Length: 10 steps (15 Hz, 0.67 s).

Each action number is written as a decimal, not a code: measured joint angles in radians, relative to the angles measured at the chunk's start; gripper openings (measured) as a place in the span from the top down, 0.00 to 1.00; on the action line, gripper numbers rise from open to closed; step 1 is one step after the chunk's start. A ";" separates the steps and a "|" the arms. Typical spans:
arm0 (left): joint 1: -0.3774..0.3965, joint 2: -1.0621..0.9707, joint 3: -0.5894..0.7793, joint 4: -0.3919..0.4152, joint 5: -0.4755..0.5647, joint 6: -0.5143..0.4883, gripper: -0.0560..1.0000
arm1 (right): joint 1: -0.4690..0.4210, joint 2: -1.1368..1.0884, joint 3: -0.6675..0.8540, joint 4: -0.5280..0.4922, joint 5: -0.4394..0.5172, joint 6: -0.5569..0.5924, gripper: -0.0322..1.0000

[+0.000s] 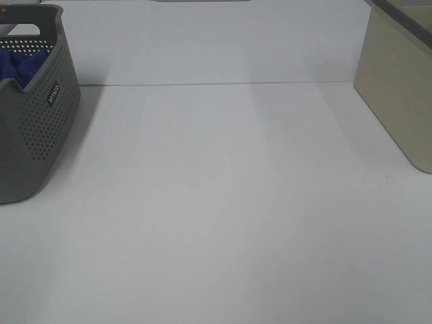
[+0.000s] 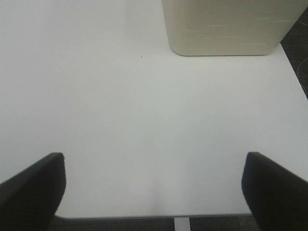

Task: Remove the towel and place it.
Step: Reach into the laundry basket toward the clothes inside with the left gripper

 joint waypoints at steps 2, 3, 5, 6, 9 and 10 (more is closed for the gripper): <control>0.000 0.000 0.000 0.000 0.000 0.000 0.01 | 0.000 0.000 0.000 0.001 0.000 0.000 0.04; 0.000 0.000 0.000 0.000 0.000 0.000 0.01 | 0.000 0.000 0.000 0.001 0.000 0.000 0.04; 0.000 0.000 0.000 0.000 0.000 0.000 0.01 | 0.000 0.000 0.000 0.001 0.000 0.000 0.04; 0.000 0.000 0.000 0.000 0.000 0.000 0.01 | 0.000 0.000 0.000 0.001 0.000 0.000 0.04; 0.000 0.000 0.000 0.000 0.000 0.000 0.01 | 0.000 0.000 0.000 0.003 0.000 0.000 0.04; 0.000 0.000 0.000 0.000 0.000 0.000 0.01 | 0.000 0.000 0.000 0.005 0.000 0.000 0.04</control>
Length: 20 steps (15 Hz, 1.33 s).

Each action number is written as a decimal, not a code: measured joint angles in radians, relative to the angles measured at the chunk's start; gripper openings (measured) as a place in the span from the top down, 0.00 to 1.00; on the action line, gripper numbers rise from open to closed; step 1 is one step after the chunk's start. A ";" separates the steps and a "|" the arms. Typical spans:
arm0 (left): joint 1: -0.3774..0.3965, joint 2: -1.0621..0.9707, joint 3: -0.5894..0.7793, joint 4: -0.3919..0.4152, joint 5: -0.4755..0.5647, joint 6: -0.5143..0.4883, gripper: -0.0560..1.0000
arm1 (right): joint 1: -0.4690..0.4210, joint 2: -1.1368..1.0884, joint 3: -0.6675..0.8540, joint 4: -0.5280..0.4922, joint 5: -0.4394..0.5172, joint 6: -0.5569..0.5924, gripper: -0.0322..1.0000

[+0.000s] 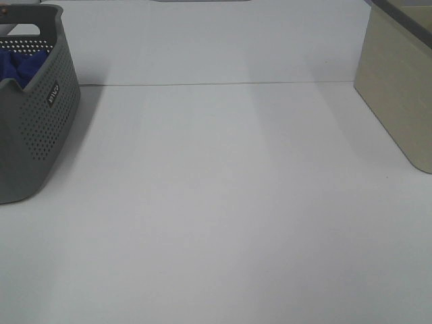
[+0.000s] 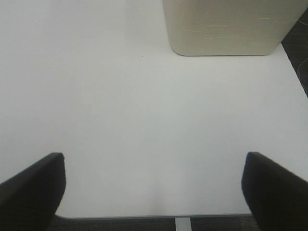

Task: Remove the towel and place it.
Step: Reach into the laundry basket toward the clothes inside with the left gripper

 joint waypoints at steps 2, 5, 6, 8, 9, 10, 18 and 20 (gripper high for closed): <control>0.000 0.000 0.000 0.000 0.000 0.000 0.01 | 0.000 0.000 0.000 0.003 0.000 0.000 0.04; 0.000 0.000 0.000 0.000 0.000 0.000 0.01 | 0.000 0.000 0.000 0.003 0.000 0.000 0.04; 0.000 0.000 0.000 0.000 0.000 0.000 0.01 | 0.000 0.000 0.000 0.003 0.000 0.000 0.04; 0.000 0.000 0.000 0.000 0.000 0.000 0.01 | 0.000 0.000 0.000 0.003 0.000 0.000 0.04; 0.000 0.000 0.000 0.000 0.000 0.000 0.01 | 0.000 0.000 0.000 0.003 0.000 0.000 0.04; 0.000 0.000 0.000 0.000 0.000 0.000 0.01 | 0.000 0.000 0.000 0.003 0.000 0.000 0.04; 0.000 0.000 0.000 0.000 0.000 0.000 0.01 | 0.000 0.000 0.000 0.004 0.000 0.000 0.04; 0.000 0.000 0.000 0.000 0.000 0.000 0.01 | 0.000 0.000 0.000 0.004 0.000 0.000 0.04</control>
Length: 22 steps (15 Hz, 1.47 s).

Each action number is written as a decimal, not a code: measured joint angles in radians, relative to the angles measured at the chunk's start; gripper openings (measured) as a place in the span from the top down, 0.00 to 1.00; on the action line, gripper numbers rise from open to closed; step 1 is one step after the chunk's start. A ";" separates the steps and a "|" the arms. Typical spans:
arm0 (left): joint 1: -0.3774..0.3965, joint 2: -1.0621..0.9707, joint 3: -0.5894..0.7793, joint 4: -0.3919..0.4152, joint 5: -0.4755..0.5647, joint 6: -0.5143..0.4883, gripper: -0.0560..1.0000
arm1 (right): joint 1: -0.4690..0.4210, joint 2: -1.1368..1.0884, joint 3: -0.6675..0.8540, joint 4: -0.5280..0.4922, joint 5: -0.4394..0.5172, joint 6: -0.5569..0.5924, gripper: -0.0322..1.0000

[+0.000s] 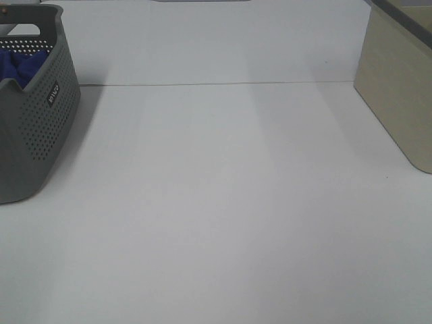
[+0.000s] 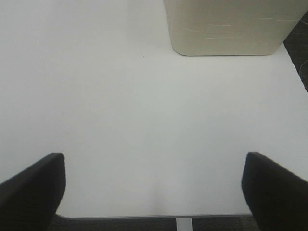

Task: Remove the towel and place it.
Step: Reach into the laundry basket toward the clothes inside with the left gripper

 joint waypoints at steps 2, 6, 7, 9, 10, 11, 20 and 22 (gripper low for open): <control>0.000 0.000 0.000 0.000 0.000 0.000 0.01 | 0.000 0.000 0.000 0.000 0.000 0.000 0.04; 0.000 0.029 -0.004 0.000 0.005 0.000 0.01 | 0.000 0.000 0.000 0.000 0.000 0.000 0.04; 0.000 0.046 -0.012 0.000 0.011 0.001 0.01 | 0.000 0.000 0.000 0.000 0.000 0.000 0.04; 0.000 0.233 -0.161 0.000 0.089 0.151 0.01 | 0.000 0.000 0.000 0.000 0.000 0.000 0.04; 0.000 0.311 -0.235 0.000 0.120 0.240 0.01 | 0.000 0.000 0.000 0.000 0.000 0.000 0.04; 0.000 0.355 -0.272 0.000 0.129 0.283 0.01 | 0.000 0.000 0.000 0.000 0.000 0.000 0.04; 0.000 1.122 -0.845 0.186 0.135 0.752 0.01 | 0.000 0.000 0.000 0.000 0.000 0.000 0.04; 0.000 1.289 -0.949 0.288 0.134 0.796 0.01 | 0.000 0.000 0.000 0.000 0.000 0.000 0.04</control>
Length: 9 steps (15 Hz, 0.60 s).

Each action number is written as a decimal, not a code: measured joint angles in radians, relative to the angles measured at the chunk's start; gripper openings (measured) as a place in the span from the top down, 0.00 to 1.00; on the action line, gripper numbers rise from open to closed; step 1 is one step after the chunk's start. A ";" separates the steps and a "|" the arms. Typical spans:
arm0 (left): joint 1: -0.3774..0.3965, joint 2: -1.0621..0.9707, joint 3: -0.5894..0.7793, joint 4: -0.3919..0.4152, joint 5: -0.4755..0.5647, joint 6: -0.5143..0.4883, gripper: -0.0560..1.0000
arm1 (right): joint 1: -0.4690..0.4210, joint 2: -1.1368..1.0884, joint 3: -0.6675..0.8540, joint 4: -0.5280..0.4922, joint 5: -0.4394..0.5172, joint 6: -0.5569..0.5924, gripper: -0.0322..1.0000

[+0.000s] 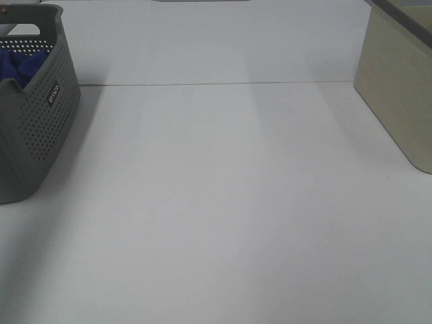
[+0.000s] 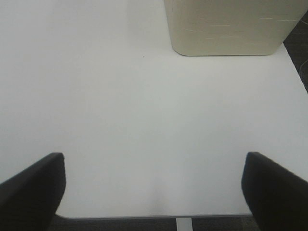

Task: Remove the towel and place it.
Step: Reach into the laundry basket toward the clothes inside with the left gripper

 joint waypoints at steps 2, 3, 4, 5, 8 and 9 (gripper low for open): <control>0.044 0.133 -0.116 0.062 -0.020 0.014 0.01 | 0.000 0.000 0.000 0.000 0.000 0.000 0.04; 0.083 0.195 -0.164 0.060 -0.042 0.025 0.01 | 0.000 0.000 0.000 0.000 0.000 0.000 0.04; 0.115 0.262 -0.202 0.043 -0.063 0.056 0.01 | 0.000 0.000 0.000 0.000 0.000 0.000 0.04; 0.140 0.321 -0.231 0.011 -0.072 0.091 0.01 | 0.000 0.000 0.000 0.000 0.000 0.000 0.04; 0.166 0.504 -0.251 -0.028 -0.141 0.192 0.01 | 0.000 0.000 0.000 0.000 0.000 0.000 0.04; 0.166 0.557 -0.253 -0.020 -0.174 0.206 0.01 | 0.000 0.000 0.000 0.000 0.000 0.000 0.04</control>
